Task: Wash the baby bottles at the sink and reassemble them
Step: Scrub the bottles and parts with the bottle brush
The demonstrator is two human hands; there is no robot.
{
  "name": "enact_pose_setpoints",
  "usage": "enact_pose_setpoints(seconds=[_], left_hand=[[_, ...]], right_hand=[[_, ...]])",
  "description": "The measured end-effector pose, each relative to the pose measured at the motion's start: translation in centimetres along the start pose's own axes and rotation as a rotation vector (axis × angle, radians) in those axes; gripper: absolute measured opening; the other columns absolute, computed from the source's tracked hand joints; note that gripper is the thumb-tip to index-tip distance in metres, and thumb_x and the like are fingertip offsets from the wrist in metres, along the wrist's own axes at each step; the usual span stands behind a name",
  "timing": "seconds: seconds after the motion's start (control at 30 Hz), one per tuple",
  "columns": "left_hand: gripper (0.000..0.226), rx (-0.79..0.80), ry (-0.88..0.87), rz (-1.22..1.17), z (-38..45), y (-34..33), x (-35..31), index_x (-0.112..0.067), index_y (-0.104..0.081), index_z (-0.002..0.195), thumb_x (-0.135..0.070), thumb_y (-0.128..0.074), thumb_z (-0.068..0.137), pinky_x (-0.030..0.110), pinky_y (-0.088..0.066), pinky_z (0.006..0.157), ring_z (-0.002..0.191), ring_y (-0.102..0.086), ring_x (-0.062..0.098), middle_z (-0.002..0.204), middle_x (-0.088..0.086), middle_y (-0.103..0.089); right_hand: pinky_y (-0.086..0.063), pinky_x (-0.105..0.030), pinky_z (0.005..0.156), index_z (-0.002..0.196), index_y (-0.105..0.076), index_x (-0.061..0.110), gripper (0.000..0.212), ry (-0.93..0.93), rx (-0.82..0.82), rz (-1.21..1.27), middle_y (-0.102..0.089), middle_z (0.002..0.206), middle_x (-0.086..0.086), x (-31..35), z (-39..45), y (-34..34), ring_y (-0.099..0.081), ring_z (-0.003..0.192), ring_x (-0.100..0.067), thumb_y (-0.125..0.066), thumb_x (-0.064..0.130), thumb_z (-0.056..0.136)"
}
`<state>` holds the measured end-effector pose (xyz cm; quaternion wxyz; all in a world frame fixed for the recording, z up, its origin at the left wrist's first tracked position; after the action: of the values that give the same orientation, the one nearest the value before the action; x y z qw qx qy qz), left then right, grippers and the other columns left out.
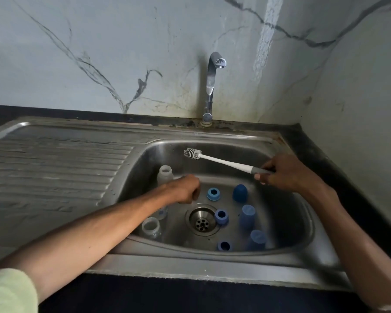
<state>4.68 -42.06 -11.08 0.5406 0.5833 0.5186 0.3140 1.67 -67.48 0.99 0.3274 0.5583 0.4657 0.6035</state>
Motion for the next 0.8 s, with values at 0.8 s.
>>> enact_pose_setpoints(seconds=[0.8], left_hand=[[0.007,-0.767,0.320,-1.386,-8.6,6.8,4.9,0.005,-0.065,0.099,0.007,-0.062,0.093,0.021,-0.060,0.062,0.056,-0.071,0.012,0.077,0.018,-0.069]], right_hand=[[-0.047,-0.032,0.086,0.093,-0.070,0.031,0.009,0.171,0.082,0.028,-0.069,0.090,0.006,0.5,-1.8,1.7,-0.061,0.091,-0.013,-0.061,0.029,0.094]])
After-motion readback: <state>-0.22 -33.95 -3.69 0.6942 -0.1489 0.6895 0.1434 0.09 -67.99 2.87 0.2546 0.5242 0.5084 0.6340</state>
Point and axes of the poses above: each hand's wrist, its own z-axis towards the middle knuckle, its own y-axis out of the back of the hand, x = y × z, the point moved 3 cm from there along z, towards the middle knuckle
